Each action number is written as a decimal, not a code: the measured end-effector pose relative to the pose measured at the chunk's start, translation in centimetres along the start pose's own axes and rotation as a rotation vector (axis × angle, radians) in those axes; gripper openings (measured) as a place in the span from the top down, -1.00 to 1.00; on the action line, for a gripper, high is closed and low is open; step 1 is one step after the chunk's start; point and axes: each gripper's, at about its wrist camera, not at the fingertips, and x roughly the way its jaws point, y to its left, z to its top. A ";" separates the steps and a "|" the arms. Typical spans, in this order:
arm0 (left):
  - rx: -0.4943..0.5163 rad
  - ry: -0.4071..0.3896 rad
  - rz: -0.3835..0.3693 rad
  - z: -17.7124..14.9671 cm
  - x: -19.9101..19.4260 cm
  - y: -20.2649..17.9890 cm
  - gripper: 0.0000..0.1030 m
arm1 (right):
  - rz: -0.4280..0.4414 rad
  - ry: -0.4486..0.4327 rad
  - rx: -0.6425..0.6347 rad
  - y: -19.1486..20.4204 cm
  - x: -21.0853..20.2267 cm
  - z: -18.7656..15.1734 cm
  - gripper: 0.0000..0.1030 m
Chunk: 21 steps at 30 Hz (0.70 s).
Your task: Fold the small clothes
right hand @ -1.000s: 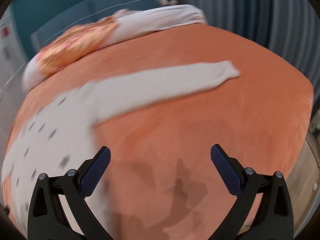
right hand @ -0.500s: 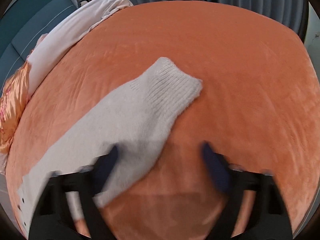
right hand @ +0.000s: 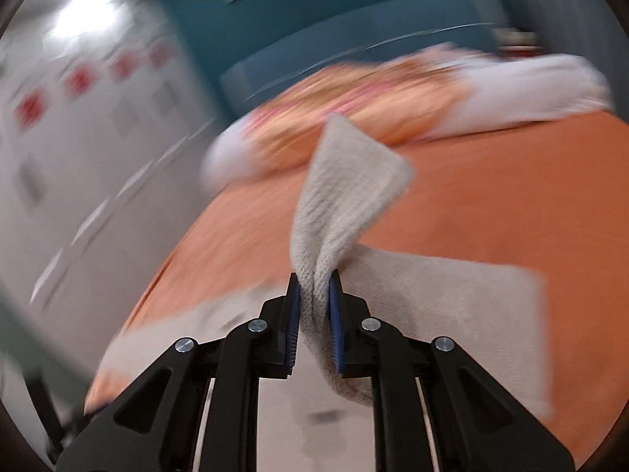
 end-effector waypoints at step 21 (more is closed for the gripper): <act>-0.213 0.196 -0.177 1.9 13.0 0.6 0.90 | -0.390 0.072 0.377 -12.9 -3.6 -10.0 -0.07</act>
